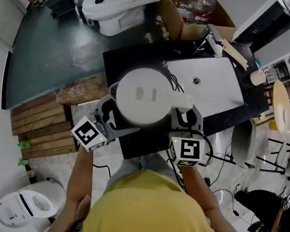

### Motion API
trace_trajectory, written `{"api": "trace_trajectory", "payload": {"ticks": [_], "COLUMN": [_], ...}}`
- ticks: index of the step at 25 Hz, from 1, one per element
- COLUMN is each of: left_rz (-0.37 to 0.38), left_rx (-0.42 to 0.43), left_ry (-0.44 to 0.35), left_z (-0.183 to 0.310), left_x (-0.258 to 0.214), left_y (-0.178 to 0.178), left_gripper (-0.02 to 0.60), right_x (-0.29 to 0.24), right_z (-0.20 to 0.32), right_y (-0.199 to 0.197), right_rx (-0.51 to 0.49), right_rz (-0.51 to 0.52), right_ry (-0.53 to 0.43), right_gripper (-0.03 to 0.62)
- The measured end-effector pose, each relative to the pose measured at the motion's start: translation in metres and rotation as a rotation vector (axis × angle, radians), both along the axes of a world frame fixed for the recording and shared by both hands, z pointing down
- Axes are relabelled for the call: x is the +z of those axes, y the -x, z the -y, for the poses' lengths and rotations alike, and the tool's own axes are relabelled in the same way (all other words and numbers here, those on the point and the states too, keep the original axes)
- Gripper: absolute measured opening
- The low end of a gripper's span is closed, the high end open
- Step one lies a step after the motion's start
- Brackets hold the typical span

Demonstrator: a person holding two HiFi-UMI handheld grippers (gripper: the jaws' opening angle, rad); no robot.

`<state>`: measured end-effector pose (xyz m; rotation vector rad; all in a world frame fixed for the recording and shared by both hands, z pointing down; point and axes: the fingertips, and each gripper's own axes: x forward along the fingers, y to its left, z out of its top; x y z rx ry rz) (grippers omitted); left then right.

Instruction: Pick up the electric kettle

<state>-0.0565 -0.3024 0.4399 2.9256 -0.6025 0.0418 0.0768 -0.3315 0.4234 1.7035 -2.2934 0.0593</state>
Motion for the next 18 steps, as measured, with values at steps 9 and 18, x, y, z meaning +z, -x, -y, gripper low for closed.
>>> {"api": "trace_trajectory", "payload": {"ticks": [9, 18], "left_rz": [-0.016, -0.035], "left_rx": [-0.004, -0.01], "left_ry": [0.003, -0.021], "left_z": [-0.001, -0.001], "left_x": [-0.003, -0.014], "left_y": [0.002, 0.002], "left_gripper": [0.517, 0.517], "right_x": [-0.006, -0.011], "right_z": [0.0, -0.002], "right_y": [0.002, 0.0], "right_rx": [0.003, 0.013], "right_rz": [0.013, 0.057], "right_ry": [-0.032, -0.047], "right_gripper": [0.132, 0.132]}}
